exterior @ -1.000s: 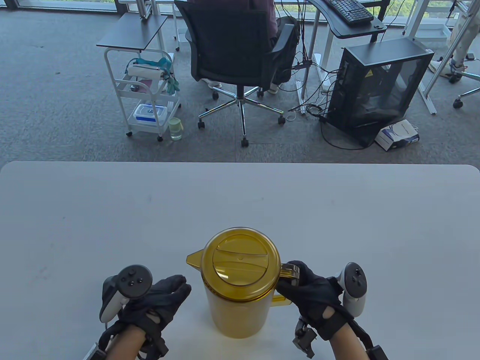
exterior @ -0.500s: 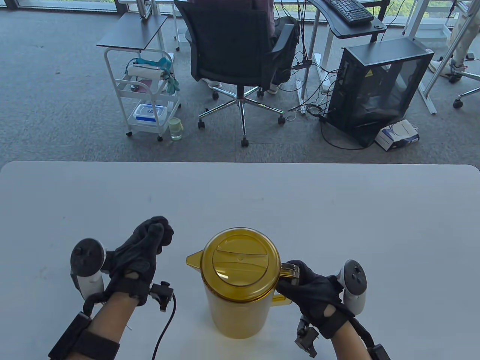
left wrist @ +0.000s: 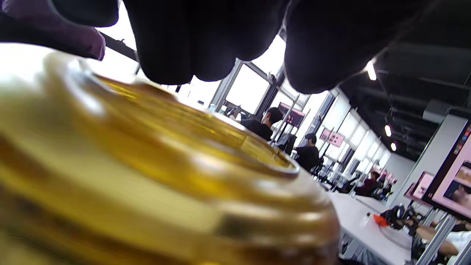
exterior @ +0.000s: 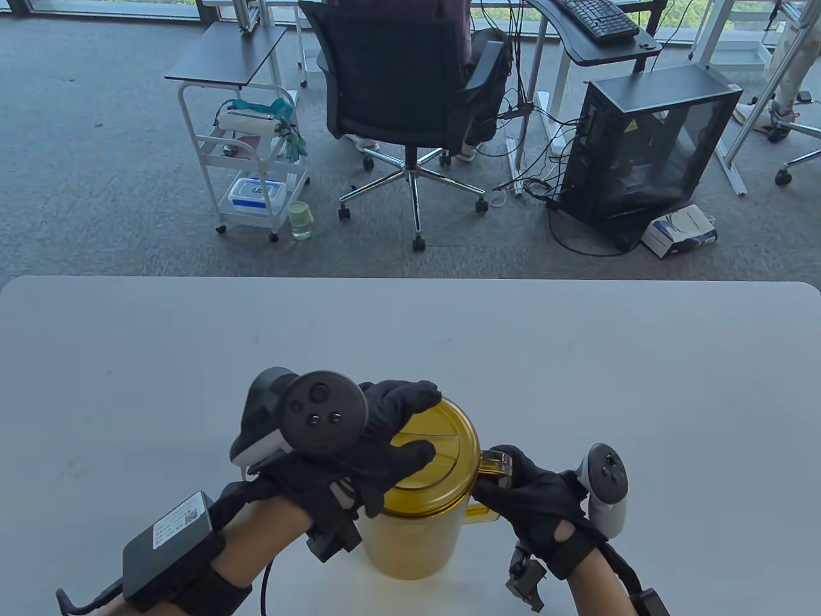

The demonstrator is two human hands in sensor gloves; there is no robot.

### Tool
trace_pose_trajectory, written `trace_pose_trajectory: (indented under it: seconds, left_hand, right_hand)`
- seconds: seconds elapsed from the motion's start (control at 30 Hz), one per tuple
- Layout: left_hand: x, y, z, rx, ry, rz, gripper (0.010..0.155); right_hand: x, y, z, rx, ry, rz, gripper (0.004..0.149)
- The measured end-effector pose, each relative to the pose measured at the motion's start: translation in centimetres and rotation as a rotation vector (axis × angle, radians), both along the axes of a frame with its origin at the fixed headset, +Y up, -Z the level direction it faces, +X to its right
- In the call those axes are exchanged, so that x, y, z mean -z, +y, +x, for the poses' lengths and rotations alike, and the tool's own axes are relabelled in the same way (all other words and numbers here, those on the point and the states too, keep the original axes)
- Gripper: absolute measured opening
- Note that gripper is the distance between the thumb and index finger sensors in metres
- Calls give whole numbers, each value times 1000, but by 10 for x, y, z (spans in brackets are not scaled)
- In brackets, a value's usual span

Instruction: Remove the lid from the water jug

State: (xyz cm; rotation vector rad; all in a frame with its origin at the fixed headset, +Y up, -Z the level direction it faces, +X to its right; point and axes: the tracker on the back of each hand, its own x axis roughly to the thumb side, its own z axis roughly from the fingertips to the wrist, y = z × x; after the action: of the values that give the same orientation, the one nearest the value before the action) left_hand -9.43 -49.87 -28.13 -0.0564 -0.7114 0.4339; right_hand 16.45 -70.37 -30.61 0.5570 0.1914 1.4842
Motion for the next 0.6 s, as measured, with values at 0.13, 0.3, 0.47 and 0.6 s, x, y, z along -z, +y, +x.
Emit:
trace_pose_trajectory:
  seconds: [0.13,0.3,0.47,0.6]
  left_hand:
    - [-2,-11,17,215,7,48,67]
    - [-4,-10,27,296,-3,140,60]
    - [-3,-11,27,285,-32,143,60]
    - [1,-10,26,282,-48,128,60]
  right_hand:
    - [0,0,0,-4,-3,-3,43]
    - [-2,0,-2,-58,-9,99,46]
    - [-4,3,-5,-120,-5,155,47]
    - [-4,5,-7,-164,12,178,47]
